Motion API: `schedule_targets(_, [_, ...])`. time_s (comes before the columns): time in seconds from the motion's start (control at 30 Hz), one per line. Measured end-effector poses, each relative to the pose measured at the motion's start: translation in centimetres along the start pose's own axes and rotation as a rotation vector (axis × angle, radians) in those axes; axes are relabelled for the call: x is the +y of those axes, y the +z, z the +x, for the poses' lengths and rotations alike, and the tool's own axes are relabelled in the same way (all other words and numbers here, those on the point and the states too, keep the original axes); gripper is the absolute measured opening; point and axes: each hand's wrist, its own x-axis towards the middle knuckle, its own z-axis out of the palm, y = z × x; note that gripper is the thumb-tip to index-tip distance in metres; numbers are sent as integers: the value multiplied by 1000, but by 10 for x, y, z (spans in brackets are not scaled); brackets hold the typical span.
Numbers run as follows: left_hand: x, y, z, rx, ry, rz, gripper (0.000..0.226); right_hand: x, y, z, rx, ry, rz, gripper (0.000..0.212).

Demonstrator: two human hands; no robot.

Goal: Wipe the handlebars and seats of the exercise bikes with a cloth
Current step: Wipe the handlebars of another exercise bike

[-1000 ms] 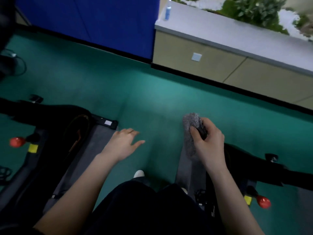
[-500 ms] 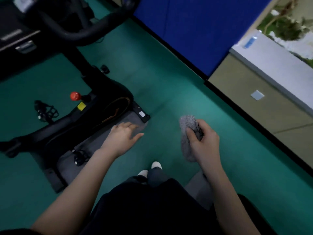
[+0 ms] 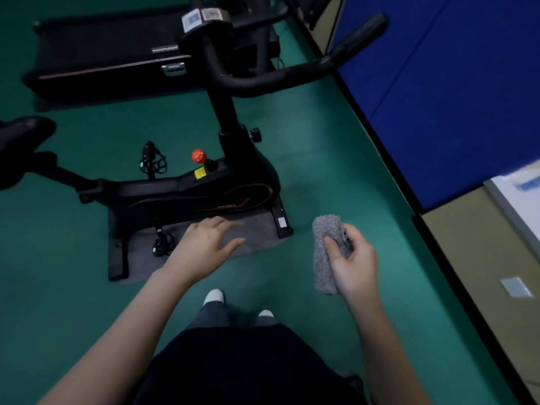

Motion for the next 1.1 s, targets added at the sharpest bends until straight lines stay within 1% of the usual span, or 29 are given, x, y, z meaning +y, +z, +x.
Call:
schedule_targets(0.17, [-13, -9, 4, 55, -45, -2, 49, -9, 9, 14, -41, 2, 3, 21])
schedule_targets(0.27, [-24, -20, 15, 77, -39, 11, 49, -18, 20, 21, -22, -18, 5, 27])
schedule_targets(0.33, [-34, -27, 22, 75, -25, 20, 50, -27, 31, 24, -13, -29, 2, 34])
schedule_targets(0.4, [-46, -35, 29, 68, -9, 17, 51, -36, 45, 26, 8, -27, 2, 37])
schedule_targets(0.53, [-85, -56, 42, 68, 26, -1, 51, -62, 87, 31, 33, -31, -5, 24])
schedule_targets(0.67, [-132, -84, 54, 56, 62, -14, 50, -98, 142, 34, 47, -54, -14, 27])
schedule_targets(0.83, [-183, -109, 72, 2, 123, 7, 51, -134, 204, 34, 91, -19, 10, 15])
schedule_targets(0.97, [-209, -121, 82, 0, 142, -24, 49, -149, 232, 27, 63, -18, -12, 12])
schedule_targets(1.1, [-221, -128, 92, 7, 139, -71, 50, -157, 243, 31, 127, 28, 29, 17])
